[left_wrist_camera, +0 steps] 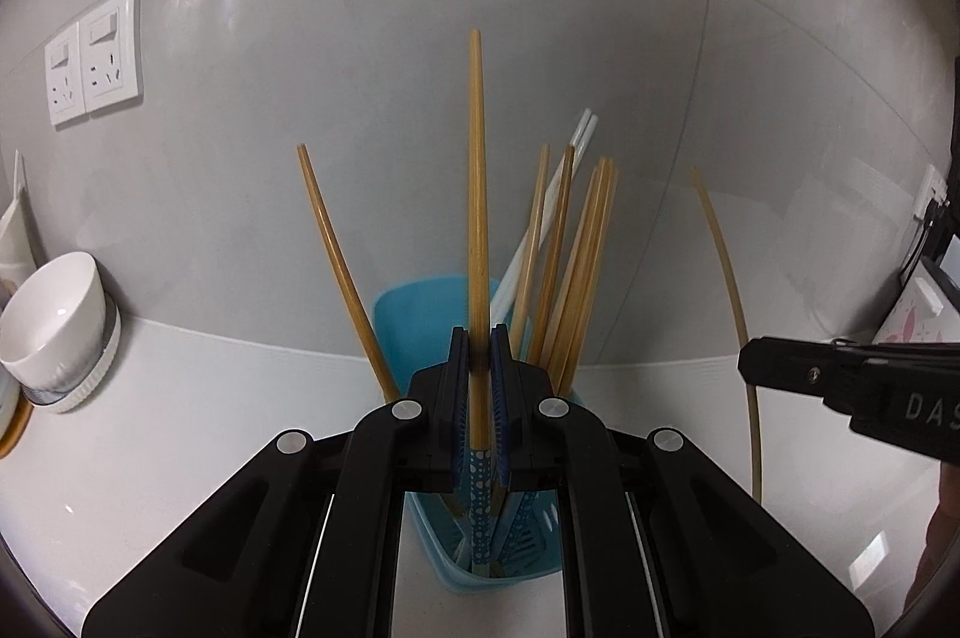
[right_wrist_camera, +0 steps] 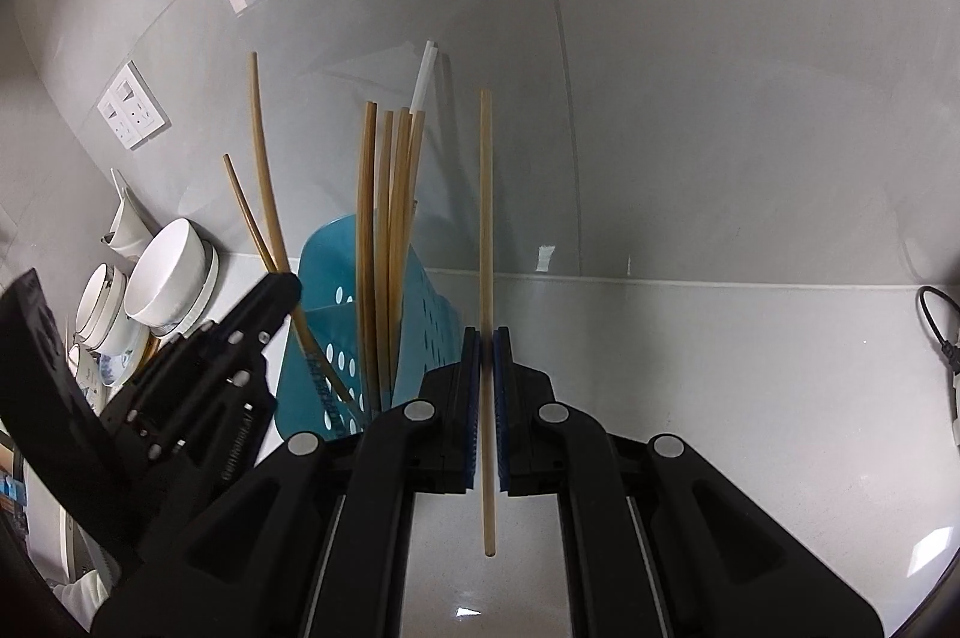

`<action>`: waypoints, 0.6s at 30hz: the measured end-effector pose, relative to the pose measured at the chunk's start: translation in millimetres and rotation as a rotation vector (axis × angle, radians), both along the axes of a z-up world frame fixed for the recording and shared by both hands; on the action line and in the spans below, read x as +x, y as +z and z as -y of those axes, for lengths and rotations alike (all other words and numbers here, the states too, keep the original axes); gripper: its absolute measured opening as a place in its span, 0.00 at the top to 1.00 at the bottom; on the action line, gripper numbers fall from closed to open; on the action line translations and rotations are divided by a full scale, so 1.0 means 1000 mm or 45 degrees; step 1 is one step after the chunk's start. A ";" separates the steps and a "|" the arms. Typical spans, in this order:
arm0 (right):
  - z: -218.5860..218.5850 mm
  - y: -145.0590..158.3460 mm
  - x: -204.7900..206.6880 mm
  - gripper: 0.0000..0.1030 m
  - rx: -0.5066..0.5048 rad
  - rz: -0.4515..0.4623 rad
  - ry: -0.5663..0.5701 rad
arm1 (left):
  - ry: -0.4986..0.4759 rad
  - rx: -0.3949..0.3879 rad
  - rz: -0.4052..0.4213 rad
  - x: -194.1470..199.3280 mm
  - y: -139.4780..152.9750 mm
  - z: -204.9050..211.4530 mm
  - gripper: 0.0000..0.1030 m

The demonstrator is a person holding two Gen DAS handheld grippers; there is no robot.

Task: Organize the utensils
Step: 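Lower the blue-ended chopstick into the holder and open the left tool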

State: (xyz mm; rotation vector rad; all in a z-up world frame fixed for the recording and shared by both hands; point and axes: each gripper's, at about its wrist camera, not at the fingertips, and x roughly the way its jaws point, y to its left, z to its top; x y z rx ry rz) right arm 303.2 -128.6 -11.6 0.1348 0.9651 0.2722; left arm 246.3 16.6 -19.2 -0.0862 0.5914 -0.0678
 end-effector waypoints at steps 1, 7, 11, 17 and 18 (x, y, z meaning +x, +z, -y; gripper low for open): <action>0.000 0.000 0.000 0.97 0.001 0.001 -0.001 | -0.003 0.004 -0.008 0.000 -0.001 0.000 0.93; -0.001 0.002 -0.002 0.97 0.004 0.009 0.001 | -0.010 0.014 -0.065 -0.005 -0.002 0.000 0.81; -0.003 0.006 -0.004 0.96 0.017 0.025 0.007 | 0.017 0.055 -0.125 -0.012 0.002 -0.004 0.43; -0.007 0.013 -0.005 0.96 0.056 0.060 0.023 | 0.036 0.104 -0.208 -0.027 0.007 -0.017 0.20; -0.008 0.014 -0.006 0.96 0.060 0.067 0.028 | 0.047 0.103 -0.215 -0.030 0.009 -0.020 0.18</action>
